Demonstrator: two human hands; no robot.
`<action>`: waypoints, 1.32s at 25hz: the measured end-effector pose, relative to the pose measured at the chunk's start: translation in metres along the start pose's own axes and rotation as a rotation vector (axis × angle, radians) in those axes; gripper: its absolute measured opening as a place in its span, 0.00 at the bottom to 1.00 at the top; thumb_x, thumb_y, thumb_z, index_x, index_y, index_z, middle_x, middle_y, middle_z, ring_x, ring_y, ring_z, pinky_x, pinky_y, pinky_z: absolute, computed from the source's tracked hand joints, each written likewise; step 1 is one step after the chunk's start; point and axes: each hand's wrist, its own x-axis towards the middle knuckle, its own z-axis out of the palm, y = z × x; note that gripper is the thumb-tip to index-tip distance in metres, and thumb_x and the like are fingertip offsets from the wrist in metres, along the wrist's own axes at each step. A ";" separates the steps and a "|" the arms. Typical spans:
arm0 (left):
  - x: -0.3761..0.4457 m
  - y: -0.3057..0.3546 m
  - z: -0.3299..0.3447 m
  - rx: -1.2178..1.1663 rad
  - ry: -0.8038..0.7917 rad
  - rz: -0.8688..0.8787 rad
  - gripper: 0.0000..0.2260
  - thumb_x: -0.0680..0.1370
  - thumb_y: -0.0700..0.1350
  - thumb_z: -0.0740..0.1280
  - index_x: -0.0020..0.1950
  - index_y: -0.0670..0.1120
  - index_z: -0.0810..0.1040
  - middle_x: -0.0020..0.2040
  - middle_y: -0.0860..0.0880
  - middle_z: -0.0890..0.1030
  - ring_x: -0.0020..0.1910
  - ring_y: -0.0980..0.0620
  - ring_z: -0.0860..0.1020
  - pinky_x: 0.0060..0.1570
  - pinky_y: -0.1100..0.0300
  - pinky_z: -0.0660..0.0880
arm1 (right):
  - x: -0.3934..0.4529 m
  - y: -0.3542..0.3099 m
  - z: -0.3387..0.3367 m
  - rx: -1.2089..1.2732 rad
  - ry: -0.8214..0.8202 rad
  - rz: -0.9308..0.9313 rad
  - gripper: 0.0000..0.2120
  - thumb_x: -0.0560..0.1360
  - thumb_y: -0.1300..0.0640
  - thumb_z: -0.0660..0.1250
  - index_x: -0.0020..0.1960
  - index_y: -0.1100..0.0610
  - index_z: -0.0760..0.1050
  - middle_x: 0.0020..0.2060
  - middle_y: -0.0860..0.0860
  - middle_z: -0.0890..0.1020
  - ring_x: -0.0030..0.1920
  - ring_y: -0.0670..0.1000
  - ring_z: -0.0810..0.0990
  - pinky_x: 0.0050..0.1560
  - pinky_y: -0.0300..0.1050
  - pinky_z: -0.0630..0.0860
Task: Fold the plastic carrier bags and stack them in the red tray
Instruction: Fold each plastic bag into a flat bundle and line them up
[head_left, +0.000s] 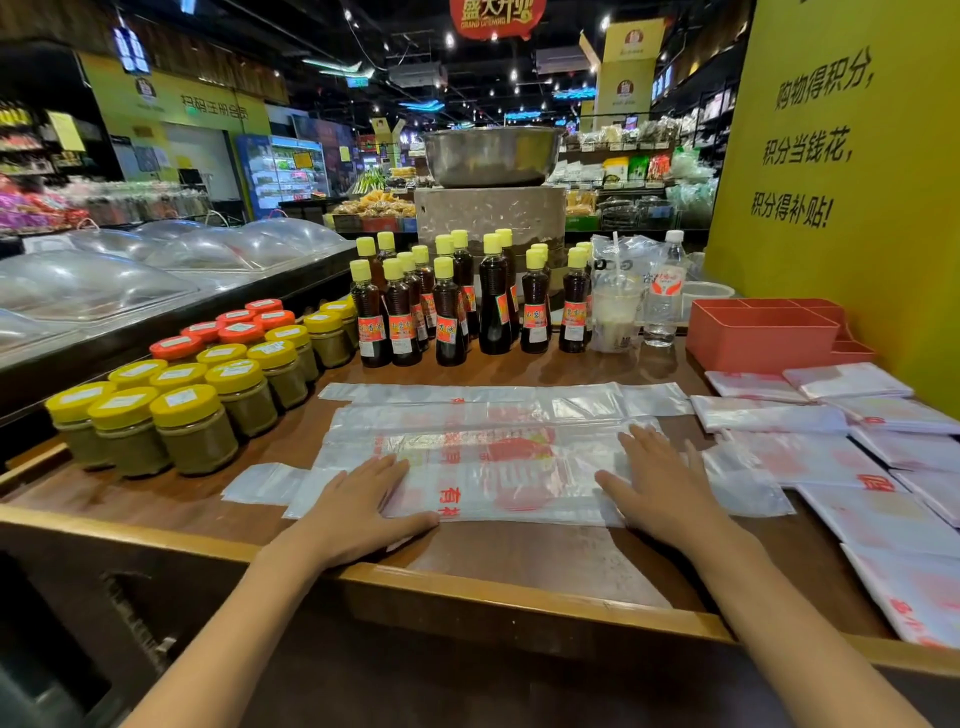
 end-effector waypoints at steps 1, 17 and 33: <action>-0.002 0.000 -0.001 -0.034 0.024 0.018 0.50 0.65 0.80 0.56 0.80 0.55 0.58 0.81 0.54 0.56 0.79 0.52 0.57 0.78 0.50 0.54 | -0.003 -0.001 -0.004 0.091 0.015 -0.092 0.33 0.79 0.36 0.59 0.79 0.48 0.59 0.80 0.47 0.57 0.80 0.48 0.52 0.79 0.56 0.47; -0.017 0.009 -0.004 -0.025 0.216 0.146 0.22 0.79 0.60 0.65 0.72 0.56 0.72 0.73 0.55 0.71 0.72 0.56 0.68 0.70 0.60 0.64 | -0.014 -0.016 -0.015 0.166 -0.017 -0.282 0.14 0.82 0.42 0.59 0.60 0.45 0.80 0.57 0.41 0.82 0.57 0.44 0.78 0.59 0.46 0.75; 0.005 0.044 -0.023 0.087 0.478 0.134 0.24 0.80 0.48 0.65 0.76 0.50 0.66 0.73 0.51 0.72 0.73 0.51 0.67 0.76 0.50 0.56 | 0.019 -0.069 -0.049 -0.017 0.072 -0.280 0.18 0.84 0.46 0.59 0.70 0.50 0.74 0.64 0.48 0.80 0.64 0.51 0.77 0.68 0.48 0.69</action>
